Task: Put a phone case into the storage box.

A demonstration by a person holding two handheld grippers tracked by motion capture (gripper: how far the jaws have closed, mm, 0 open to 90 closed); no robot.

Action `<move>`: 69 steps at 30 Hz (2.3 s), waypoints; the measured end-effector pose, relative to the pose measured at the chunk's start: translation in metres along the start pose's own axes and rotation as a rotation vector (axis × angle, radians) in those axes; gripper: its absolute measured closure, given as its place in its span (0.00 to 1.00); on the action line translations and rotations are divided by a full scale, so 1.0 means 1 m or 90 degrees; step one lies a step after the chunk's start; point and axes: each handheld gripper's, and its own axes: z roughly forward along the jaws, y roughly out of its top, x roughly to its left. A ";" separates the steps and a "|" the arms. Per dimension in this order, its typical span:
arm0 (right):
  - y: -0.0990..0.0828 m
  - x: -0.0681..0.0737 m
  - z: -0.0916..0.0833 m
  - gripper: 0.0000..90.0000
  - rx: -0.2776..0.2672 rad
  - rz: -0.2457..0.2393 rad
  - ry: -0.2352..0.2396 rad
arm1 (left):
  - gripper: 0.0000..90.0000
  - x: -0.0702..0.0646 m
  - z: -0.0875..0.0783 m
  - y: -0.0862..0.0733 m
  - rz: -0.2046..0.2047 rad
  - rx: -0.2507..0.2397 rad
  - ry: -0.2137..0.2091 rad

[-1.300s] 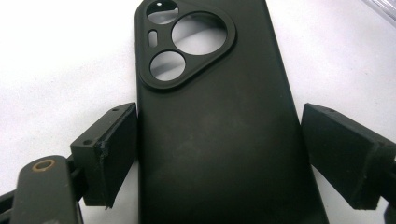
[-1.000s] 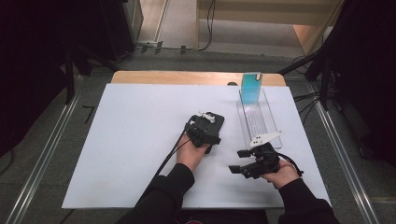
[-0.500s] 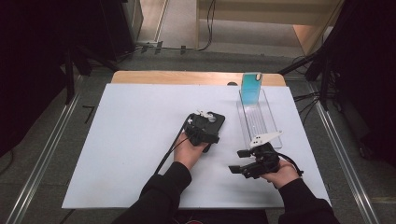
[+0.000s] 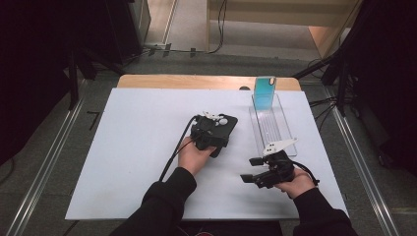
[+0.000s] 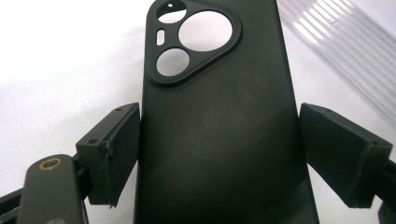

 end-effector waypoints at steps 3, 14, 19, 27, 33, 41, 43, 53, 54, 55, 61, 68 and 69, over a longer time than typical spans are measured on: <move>0.000 0.000 0.000 0.26 -0.001 0.001 0.001 | 0.18 0.001 -0.008 0.002 0.010 -0.005 -0.013; 0.000 -0.001 -0.001 0.25 -0.012 -0.002 -0.001 | 0.18 0.007 -0.041 0.000 0.027 -0.017 -0.057; 0.001 -0.001 -0.001 0.25 -0.023 -0.003 -0.003 | 0.18 0.008 -0.053 -0.006 0.032 -0.015 -0.078; 0.002 -0.002 -0.003 0.24 -0.046 0.003 -0.006 | 0.17 0.008 -0.067 -0.014 0.059 -0.025 -0.088; 0.006 0.000 -0.002 0.24 -0.050 0.013 -0.012 | 0.17 0.014 -0.076 -0.026 0.049 -0.023 -0.106; 0.016 0.005 -0.004 0.23 -0.076 0.021 -0.017 | 0.17 0.019 -0.085 -0.038 0.018 -0.042 -0.123; 0.019 0.007 -0.005 0.23 -0.085 0.023 -0.019 | 0.17 0.018 -0.086 -0.041 0.020 -0.047 -0.122; 0.036 0.014 -0.008 0.23 -0.086 0.055 -0.023 | 0.17 0.022 -0.091 -0.055 -0.008 -0.080 -0.105; 0.038 0.014 -0.008 0.23 -0.084 0.062 -0.023 | 0.17 0.022 -0.091 -0.056 -0.009 -0.085 -0.103; 0.040 0.014 -0.007 0.23 -0.083 0.071 -0.023 | 0.17 0.023 -0.092 -0.058 -0.015 -0.090 -0.101; 0.052 0.016 -0.002 0.23 -0.084 0.096 -0.019 | 0.17 0.019 -0.089 -0.064 -0.030 -0.099 -0.092; 0.064 0.015 -0.003 0.23 -0.099 0.129 -0.017 | 0.17 0.015 -0.088 -0.070 -0.041 -0.132 -0.083; 0.066 0.015 -0.003 0.23 -0.102 0.131 -0.016 | 0.17 0.015 -0.089 -0.070 -0.042 -0.136 -0.082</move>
